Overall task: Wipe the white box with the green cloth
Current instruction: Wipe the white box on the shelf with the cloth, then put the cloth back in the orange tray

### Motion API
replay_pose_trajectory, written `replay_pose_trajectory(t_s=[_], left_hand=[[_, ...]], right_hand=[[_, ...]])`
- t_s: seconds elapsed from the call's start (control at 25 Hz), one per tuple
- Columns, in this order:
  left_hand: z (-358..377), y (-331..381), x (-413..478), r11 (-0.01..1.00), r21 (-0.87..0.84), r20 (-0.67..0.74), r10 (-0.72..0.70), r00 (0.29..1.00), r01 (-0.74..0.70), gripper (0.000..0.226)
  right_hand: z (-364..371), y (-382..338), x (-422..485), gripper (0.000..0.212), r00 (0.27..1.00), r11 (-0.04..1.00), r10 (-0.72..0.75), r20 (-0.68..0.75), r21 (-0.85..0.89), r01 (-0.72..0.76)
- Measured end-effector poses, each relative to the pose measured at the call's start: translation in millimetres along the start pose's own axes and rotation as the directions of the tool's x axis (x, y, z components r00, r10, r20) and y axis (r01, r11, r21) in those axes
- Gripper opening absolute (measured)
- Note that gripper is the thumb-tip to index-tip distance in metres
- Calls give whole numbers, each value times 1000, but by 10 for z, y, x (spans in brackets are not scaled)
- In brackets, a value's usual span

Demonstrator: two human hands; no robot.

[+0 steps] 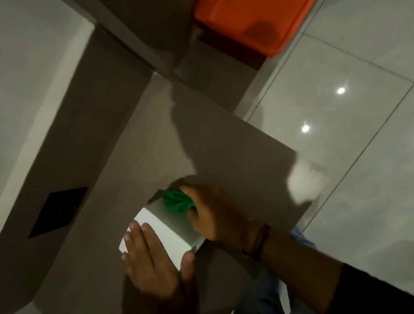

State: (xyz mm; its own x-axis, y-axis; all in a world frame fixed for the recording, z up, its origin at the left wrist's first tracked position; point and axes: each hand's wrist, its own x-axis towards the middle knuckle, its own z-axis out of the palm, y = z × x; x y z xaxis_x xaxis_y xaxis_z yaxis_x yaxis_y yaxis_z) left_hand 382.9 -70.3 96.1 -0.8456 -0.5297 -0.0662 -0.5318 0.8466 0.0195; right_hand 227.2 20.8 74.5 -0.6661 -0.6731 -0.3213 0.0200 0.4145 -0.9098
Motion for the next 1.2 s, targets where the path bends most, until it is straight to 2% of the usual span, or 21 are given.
replay_pose_trajectory(t_s=[0.08,0.16,0.28,0.36,0.48,0.6,0.68,0.76,0.88,0.96,1.08,1.2], left_hand=[[28,-25,-15,999,-46,-6,-2,1000,2,88],[43,-104,14,999,-35,53,-1,999,3,93],[-62,-12,112,996,-86,48,0,999,4,98],[-276,283,264,983,-171,-44,57,997,-64,92],[-448,876,648,957,-244,-33,151,988,-154,85],[-403,1439,1185,939,-262,-65,212,975,-221,77],[-166,1741,1639,936,-262,-43,232,972,-235,76],[146,1918,2101,959,-205,32,206,978,-195,75],[575,2144,2667,985,-121,138,141,980,-124,75],[810,2323,2982,988,-119,154,117,981,-99,78],[1134,2500,3302,995,-83,170,63,983,-50,79],[1388,2528,3374,998,-65,208,21,978,-7,85]], right_hand=[[-2,31,-53,39,994,996,89,67,-23,-87],[-120,28,-169,37,974,980,176,142,62,-186],[-484,-171,-298,33,958,950,224,179,178,-256],[-809,-386,-283,34,986,979,162,38,122,-166],[-1256,-344,17,49,975,996,-53,-216,-82,36],[-1796,-288,416,59,929,956,-135,-344,-292,31],[-2226,-205,757,62,910,900,-191,-368,-436,12],[-2606,-48,1131,61,923,836,-217,-318,-548,7],[-2978,255,1685,61,960,717,-231,-159,-695,58],[-3126,420,2027,53,968,609,-242,-68,-787,97],[-3214,681,2462,57,972,444,-232,44,-884,146],[-3224,868,2655,57,980,406,-159,120,-897,175]])
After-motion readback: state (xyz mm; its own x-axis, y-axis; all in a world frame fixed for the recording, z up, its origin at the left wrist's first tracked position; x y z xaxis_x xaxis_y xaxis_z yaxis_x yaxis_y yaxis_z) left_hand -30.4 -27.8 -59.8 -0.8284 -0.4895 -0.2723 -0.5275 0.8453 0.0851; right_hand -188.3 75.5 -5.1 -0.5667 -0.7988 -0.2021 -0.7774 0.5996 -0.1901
